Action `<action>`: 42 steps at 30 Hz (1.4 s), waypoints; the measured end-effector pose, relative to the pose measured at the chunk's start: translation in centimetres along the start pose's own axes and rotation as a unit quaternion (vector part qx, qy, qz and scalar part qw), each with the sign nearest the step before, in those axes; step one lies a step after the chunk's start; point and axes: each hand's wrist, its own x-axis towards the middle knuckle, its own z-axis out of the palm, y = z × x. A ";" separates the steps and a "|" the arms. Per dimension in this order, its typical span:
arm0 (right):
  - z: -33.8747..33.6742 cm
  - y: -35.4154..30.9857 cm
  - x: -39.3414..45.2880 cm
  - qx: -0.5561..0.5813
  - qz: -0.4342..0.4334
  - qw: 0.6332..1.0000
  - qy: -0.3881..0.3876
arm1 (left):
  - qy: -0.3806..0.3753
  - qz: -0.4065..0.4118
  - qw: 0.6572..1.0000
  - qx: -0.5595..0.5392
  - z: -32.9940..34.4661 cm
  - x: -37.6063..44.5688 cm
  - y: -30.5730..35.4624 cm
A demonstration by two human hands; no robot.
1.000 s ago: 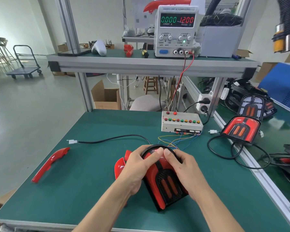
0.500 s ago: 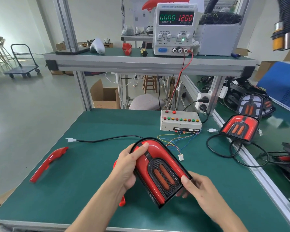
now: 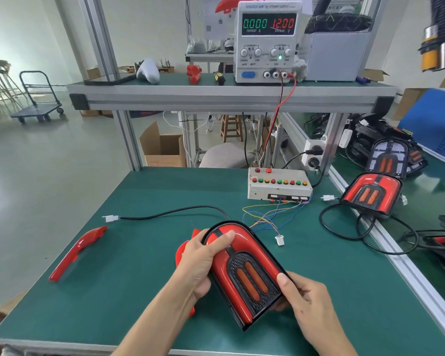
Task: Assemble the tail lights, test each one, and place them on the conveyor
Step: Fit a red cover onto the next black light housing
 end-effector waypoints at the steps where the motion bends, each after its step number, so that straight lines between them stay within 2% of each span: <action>1: 0.0 0.1 0.0 -0.004 0.002 1.000 0.001 | 0.001 -0.003 1.000 0.000 0.0 0.1 -0.1; 8: 0.2 -0.1 -0.2 -0.013 0.003 1.000 0.015 | -0.007 -0.017 1.000 0.010 -0.2 0.2 0.2; 12: -1.0 -0.4 -0.5 -0.025 0.005 0.999 0.037 | -0.065 -0.025 0.994 0.083 -0.2 0.5 0.8; 13: -1.7 -0.5 -0.8 -0.023 0.008 0.998 0.053 | -0.059 -0.011 0.993 0.100 -0.5 0.7 1.2; 15: -3.7 -0.9 -1.4 -0.009 0.032 0.996 0.087 | 0.040 0.069 0.982 0.171 -2.1 1.6 2.3; 16: -4.8 -1.2 -2.0 0.000 0.050 0.994 0.102 | 0.113 0.124 0.958 0.234 -3.5 2.1 2.9; 17: -6.0 -1.5 -2.5 0.004 0.066 0.991 0.116 | 0.182 0.169 0.917 0.313 -5.1 2.8 3.5; 19: -8.0 -1.6 -3.4 0.006 0.085 0.986 0.142 | 0.255 0.194 0.814 0.484 -8.3 4.2 4.6; 22: -9.6 -1.8 -3.7 -0.045 0.098 0.979 0.172 | 0.244 0.060 0.690 0.678 -11.5 5.9 5.7; 24: -10.2 -1.6 -3.8 -0.054 0.121 0.974 0.182 | 0.215 0.006 0.634 0.743 -12.2 6.4 6.1; 25: -10.4 -1.3 -3.9 -0.040 0.136 0.974 0.176 | 0.205 0.005 0.620 0.757 -12.4 6.6 6.2; 26: -10.5 -0.9 -4.1 -0.020 0.150 0.974 0.166 | 0.196 0.015 0.620 0.759 -12.5 6.8 6.2; 29: -10.8 0.0 -4.0 0.001 0.194 0.963 0.185 | 0.144 0.051 0.648 0.746 -12.9 7.1 5.4; 31: -10.8 0.2 -3.9 -0.005 0.209 0.957 0.201 | 0.110 0.049 0.649 0.751 -13.2 6.8 4.9; 33: -10.9 0.3 -3.9 -0.010 0.215 0.955 0.204 | 0.108 0.045 0.623 0.774 -14.0 6.6 4.5; 36: -11.2 0.5 -4.0 -0.019 0.230 0.952 0.203 | 0.165 0.074 0.543 0.820 -14.7 6.2 4.6; 38: -11.4 0.7 -4.1 -0.034 0.233 0.949 0.208 | 0.181 0.090 0.530 0.824 -14.7 6.1 5.1; 40: -11.3 0.5 -4.0 -0.048 0.239 0.947 0.210 | 0.172 0.110 0.553 0.807 -14.5 6.0 5.6; 42: -11.1 0.2 -3.8 -0.092 0.235 0.942 0.221 | 0.156 0.164 0.599 0.768 -13.7 5.4 6.5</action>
